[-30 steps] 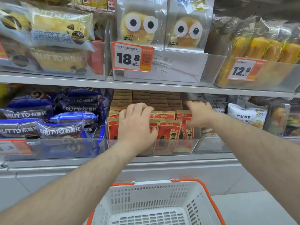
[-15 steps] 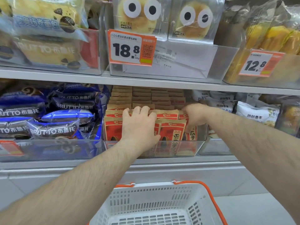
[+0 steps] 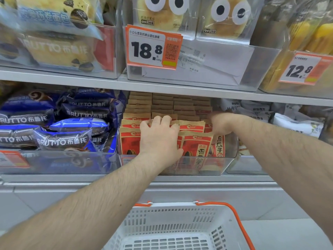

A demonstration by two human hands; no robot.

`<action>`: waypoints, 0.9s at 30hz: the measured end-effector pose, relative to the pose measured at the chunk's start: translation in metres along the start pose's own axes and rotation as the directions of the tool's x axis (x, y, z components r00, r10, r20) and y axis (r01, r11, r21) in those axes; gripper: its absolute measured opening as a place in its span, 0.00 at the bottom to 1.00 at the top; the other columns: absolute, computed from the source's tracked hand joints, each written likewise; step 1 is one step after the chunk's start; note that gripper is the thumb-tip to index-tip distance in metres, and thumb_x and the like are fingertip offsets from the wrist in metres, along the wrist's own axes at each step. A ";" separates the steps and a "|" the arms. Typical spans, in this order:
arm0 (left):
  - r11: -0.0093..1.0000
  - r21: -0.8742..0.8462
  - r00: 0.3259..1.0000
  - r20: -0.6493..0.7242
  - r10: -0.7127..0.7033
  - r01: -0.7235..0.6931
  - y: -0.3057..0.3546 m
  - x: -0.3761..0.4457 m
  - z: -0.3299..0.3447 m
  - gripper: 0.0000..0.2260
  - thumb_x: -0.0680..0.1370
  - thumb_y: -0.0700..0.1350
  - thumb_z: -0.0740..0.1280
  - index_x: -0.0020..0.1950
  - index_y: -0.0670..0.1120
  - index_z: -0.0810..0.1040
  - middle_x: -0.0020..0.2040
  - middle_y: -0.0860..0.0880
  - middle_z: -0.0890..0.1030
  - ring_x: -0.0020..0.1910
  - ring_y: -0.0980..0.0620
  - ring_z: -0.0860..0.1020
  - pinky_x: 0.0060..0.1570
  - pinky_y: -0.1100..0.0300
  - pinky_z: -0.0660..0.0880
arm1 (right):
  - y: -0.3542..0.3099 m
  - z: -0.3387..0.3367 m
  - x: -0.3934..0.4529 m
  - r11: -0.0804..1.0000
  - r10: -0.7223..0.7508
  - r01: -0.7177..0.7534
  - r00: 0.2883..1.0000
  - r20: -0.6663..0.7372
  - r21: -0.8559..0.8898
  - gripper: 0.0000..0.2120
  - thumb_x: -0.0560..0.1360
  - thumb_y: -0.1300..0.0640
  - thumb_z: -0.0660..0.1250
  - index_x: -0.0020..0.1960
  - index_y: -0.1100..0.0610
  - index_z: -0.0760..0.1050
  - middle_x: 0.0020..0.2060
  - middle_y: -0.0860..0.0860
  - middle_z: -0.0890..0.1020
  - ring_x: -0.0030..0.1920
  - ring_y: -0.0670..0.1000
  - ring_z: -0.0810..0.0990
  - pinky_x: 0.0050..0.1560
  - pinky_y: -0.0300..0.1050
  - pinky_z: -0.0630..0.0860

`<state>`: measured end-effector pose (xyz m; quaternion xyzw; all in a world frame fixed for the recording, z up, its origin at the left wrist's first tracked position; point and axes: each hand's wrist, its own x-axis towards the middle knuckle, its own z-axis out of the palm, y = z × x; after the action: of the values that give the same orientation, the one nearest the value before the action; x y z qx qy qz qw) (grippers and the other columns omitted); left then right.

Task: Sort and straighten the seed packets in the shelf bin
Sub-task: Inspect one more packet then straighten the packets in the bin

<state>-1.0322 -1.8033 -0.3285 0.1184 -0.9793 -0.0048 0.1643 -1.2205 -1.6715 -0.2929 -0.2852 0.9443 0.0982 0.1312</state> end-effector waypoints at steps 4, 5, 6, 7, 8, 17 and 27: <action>1.000 0.012 1.000 -0.007 0.007 -0.007 -0.001 -0.001 0.002 0.28 0.74 0.66 0.66 0.70 0.54 0.73 0.73 0.49 0.68 0.72 0.46 0.65 0.70 0.40 0.62 | 0.002 0.002 -0.002 0.994 -0.026 -0.005 0.957 -0.287 -0.105 0.28 0.68 0.51 0.78 0.63 0.52 0.71 0.56 0.52 0.79 0.52 0.54 0.78 0.53 0.47 0.74; 1.000 0.012 1.000 -0.009 0.007 -0.007 -0.001 -0.001 0.002 0.28 0.74 0.66 0.66 0.70 0.54 0.73 0.73 0.49 0.68 0.72 0.46 0.65 0.70 0.40 0.62 | 0.003 0.005 -0.003 0.981 -0.058 -0.014 0.930 -0.364 -0.191 0.26 0.68 0.50 0.77 0.61 0.52 0.71 0.56 0.52 0.79 0.54 0.55 0.77 0.57 0.49 0.70; 1.000 0.013 1.000 -0.012 0.006 -0.006 -0.001 -0.001 0.002 0.28 0.74 0.66 0.66 0.70 0.54 0.73 0.73 0.49 0.68 0.72 0.46 0.65 0.70 0.40 0.62 | 0.003 0.007 -0.004 0.968 -0.081 -0.028 0.908 -0.411 -0.251 0.23 0.69 0.50 0.76 0.59 0.52 0.71 0.57 0.51 0.78 0.56 0.56 0.75 0.60 0.51 0.67; 1.000 0.014 1.000 -0.014 0.006 -0.006 -0.001 -0.001 0.002 0.28 0.74 0.66 0.66 0.70 0.54 0.73 0.73 0.49 0.68 0.72 0.46 0.65 0.69 0.40 0.61 | 0.002 0.010 -0.005 0.962 -0.082 -0.040 0.902 -0.424 -0.272 0.21 0.70 0.51 0.74 0.59 0.52 0.70 0.59 0.52 0.77 0.58 0.56 0.75 0.62 0.52 0.66; 1.000 0.016 1.000 -0.016 0.005 -0.005 -0.001 -0.001 0.002 0.28 0.74 0.66 0.66 0.69 0.54 0.73 0.73 0.49 0.68 0.72 0.46 0.65 0.69 0.40 0.61 | 0.002 0.012 -0.005 0.959 -0.073 -0.052 0.905 -0.420 -0.278 0.22 0.71 0.53 0.74 0.61 0.53 0.70 0.61 0.53 0.76 0.60 0.57 0.74 0.63 0.53 0.65; 1.000 0.023 1.000 -0.014 -0.010 0.011 0.000 0.001 0.002 0.28 0.74 0.67 0.66 0.69 0.54 0.73 0.73 0.49 0.68 0.72 0.46 0.65 0.70 0.39 0.61 | 0.011 0.017 -0.008 0.898 -0.075 -0.167 0.854 -0.514 -0.408 0.44 0.62 0.37 0.77 0.70 0.54 0.65 0.67 0.55 0.73 0.66 0.58 0.71 0.69 0.56 0.63; 1.000 0.007 1.000 0.001 -0.022 0.022 0.002 -0.001 -0.006 0.33 0.72 0.68 0.66 0.72 0.53 0.69 0.74 0.48 0.67 0.73 0.45 0.64 0.73 0.35 0.54 | 0.020 0.012 -0.045 0.953 0.048 -0.197 0.848 -0.528 -0.229 0.43 0.61 0.29 0.73 0.67 0.53 0.69 0.62 0.54 0.75 0.64 0.58 0.72 0.64 0.54 0.67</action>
<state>-1.0301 -1.8012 -0.3232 0.1298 -0.9780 -0.0033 0.1634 -1.1936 -1.6291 -0.2881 -0.2548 0.9382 0.1563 -0.1745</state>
